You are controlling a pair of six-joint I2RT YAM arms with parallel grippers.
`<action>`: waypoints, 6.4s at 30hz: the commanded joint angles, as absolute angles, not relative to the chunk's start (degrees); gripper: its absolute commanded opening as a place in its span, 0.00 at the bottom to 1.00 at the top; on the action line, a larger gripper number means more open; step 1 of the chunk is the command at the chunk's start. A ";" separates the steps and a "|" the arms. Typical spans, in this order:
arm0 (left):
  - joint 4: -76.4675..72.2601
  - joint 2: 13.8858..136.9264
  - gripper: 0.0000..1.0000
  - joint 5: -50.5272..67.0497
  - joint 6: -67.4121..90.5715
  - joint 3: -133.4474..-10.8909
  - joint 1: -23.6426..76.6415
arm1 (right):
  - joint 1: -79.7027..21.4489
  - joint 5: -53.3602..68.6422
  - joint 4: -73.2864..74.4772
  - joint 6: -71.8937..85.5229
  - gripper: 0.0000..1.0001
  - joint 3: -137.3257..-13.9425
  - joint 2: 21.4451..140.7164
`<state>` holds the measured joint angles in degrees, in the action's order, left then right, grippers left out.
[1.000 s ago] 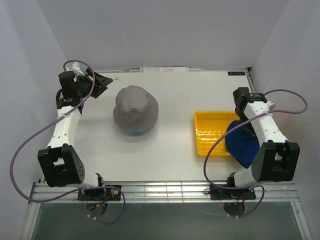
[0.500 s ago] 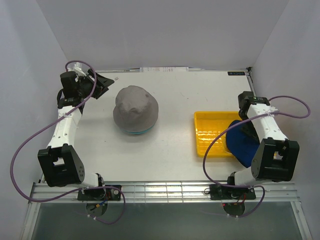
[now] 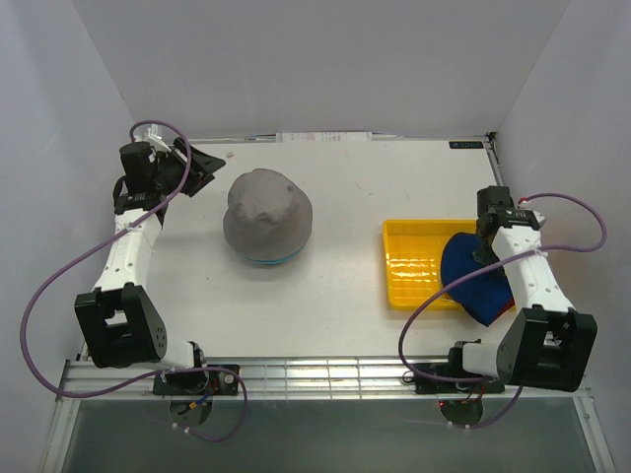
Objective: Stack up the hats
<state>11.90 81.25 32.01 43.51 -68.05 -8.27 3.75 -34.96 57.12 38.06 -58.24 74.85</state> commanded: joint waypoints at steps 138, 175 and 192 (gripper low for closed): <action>15.91 57.30 0.13 23.73 44.83 -48.08 -2.81 | -52.29 -0.62 29.44 21.18 0.08 -125.07 112.94; 17.40 56.07 0.38 20.39 42.36 -44.03 -2.81 | -31.12 25.02 24.62 34.53 0.48 -96.26 97.91; 18.37 55.55 0.59 18.55 42.28 -44.74 -2.81 | -28.21 35.86 2.21 51.32 0.55 -78.49 98.70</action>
<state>17.78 56.88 19.84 42.89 -44.07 -2.63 -28.21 33.17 10.48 46.39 -79.85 98.85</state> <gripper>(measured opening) 0.575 0.540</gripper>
